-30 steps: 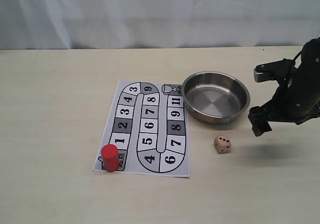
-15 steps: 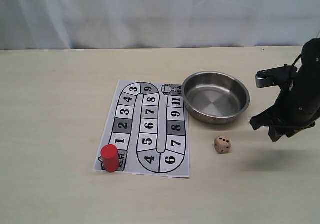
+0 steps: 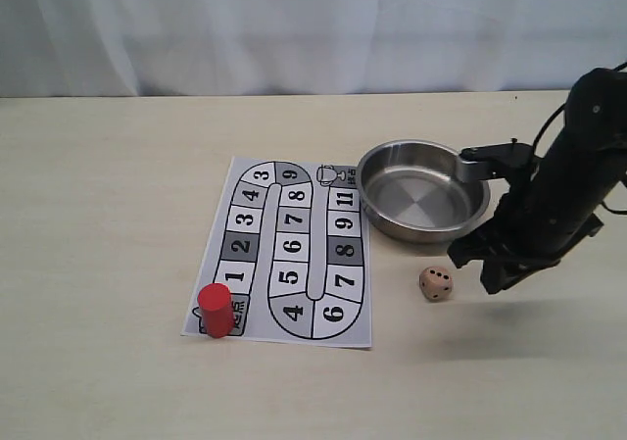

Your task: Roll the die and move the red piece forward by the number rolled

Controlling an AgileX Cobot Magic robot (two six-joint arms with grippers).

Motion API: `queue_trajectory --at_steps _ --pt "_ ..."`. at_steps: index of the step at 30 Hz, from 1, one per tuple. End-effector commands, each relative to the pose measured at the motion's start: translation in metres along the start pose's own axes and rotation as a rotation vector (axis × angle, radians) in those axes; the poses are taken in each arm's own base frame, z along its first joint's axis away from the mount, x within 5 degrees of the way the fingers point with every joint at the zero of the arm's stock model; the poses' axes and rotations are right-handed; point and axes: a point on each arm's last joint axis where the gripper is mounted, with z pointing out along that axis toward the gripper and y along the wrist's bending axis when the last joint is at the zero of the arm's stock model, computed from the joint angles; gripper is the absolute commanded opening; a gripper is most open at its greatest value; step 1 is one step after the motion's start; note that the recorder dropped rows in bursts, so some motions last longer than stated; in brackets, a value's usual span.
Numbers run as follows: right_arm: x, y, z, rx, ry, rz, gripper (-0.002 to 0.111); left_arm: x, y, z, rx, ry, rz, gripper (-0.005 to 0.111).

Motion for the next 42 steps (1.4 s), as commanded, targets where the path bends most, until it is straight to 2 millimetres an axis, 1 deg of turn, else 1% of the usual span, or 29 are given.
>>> queue_trajectory --at_steps 1,3,8,15,21,37,39,42 --pt "-0.004 0.024 0.0 -0.006 -0.018 -0.089 0.004 -0.003 0.0 0.0 0.001 -0.018 -0.003 0.0" --pt "-0.005 0.028 0.001 -0.006 -0.027 -0.099 0.004 -0.003 0.0 0.0 0.001 -0.018 -0.003 0.0" --pt "-0.006 0.027 0.008 0.001 -0.051 -0.092 0.004 -0.003 0.0 0.0 0.001 -0.018 -0.003 0.0" --pt "-0.003 0.024 0.026 0.007 -0.038 -0.086 0.004 -0.003 0.0 0.0 0.001 -0.018 -0.003 0.0" --pt "-0.004 0.023 0.036 0.005 -0.027 -0.08 0.004 -0.003 0.0 0.0 0.001 -0.018 -0.003 0.0" --pt "-0.004 0.023 0.035 0.005 -0.024 -0.08 0.004 -0.003 0.0 0.0 0.001 -0.016 -0.003 0.0" --pt "-0.002 0.024 0.035 0.0 0.0 -0.08 0.004 -0.003 0.0 0.0 0.001 -0.016 -0.003 0.0" --pt "-0.004 0.026 0.026 -0.015 0.061 -0.085 0.004 -0.003 0.0 0.0 0.001 -0.016 -0.003 0.0"
